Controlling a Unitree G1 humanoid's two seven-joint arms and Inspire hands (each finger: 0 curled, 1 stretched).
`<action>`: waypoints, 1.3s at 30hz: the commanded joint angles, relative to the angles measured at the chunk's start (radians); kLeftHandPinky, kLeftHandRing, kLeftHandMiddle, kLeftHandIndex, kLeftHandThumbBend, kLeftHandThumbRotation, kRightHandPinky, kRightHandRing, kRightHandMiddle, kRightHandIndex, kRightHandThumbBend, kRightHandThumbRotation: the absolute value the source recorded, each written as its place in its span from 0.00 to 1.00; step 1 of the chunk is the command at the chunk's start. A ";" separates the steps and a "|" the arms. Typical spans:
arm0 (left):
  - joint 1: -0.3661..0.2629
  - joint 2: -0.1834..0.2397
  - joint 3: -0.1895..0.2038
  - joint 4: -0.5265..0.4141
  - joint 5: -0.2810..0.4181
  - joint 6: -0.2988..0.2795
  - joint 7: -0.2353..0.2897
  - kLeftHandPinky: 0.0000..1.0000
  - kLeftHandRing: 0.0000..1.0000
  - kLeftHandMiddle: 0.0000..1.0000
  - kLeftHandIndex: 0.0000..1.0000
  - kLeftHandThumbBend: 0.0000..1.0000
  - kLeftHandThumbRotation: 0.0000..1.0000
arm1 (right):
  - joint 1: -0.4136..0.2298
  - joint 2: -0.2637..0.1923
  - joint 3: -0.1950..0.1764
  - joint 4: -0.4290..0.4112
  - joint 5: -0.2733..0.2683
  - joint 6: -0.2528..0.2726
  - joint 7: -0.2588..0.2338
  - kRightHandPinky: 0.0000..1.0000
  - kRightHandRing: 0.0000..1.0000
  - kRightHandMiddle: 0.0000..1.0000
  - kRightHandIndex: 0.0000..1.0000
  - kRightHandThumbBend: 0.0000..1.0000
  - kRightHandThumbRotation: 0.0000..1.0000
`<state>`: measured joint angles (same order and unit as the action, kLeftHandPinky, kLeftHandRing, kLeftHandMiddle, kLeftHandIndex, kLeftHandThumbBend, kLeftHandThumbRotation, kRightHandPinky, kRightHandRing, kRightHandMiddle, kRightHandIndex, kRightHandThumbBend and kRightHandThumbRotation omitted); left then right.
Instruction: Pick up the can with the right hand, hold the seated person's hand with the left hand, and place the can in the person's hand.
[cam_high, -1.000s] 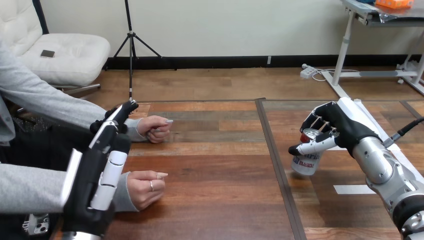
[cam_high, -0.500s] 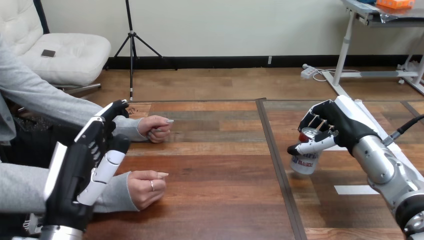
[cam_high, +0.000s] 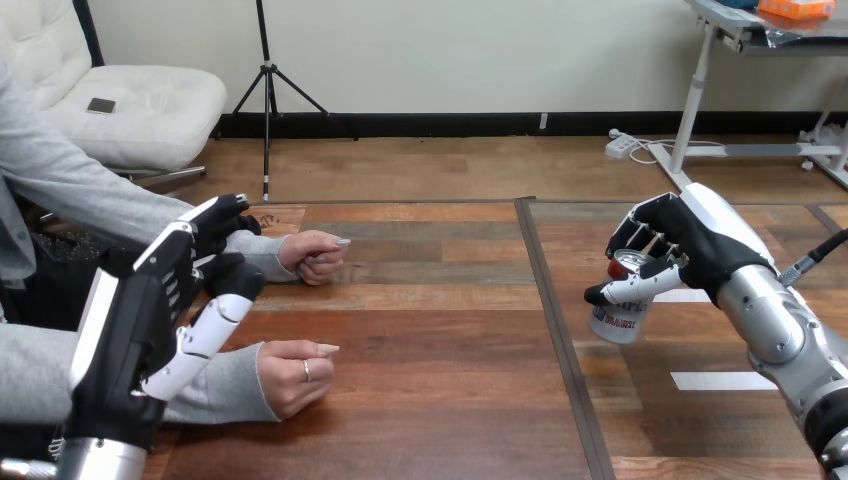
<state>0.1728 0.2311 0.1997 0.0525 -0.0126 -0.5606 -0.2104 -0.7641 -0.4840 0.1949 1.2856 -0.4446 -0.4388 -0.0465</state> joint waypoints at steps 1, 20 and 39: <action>-0.066 0.054 0.007 -0.014 0.041 -0.013 0.008 0.71 0.89 0.89 0.83 0.71 0.70 | -0.076 -0.026 -0.012 -0.061 0.020 -0.039 0.006 0.38 0.39 0.42 0.40 0.82 0.00; -0.049 0.169 0.010 -0.089 0.272 0.059 0.035 0.73 0.92 0.96 0.91 0.93 0.55 | -0.080 -0.032 -0.010 -0.080 0.014 -0.069 0.006 0.37 0.39 0.42 0.40 0.80 0.00; -0.028 0.240 -0.005 -0.193 0.589 0.139 0.103 0.73 0.89 0.93 0.90 1.00 0.52 | -0.084 -0.025 -0.023 -0.093 0.030 -0.077 0.011 0.37 0.39 0.41 0.40 0.78 0.00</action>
<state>0.1749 0.4298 0.2065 -0.0640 0.5283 -0.4326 -0.1363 -0.7642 -0.4862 0.1942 1.2589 -0.4419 -0.4950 -0.0265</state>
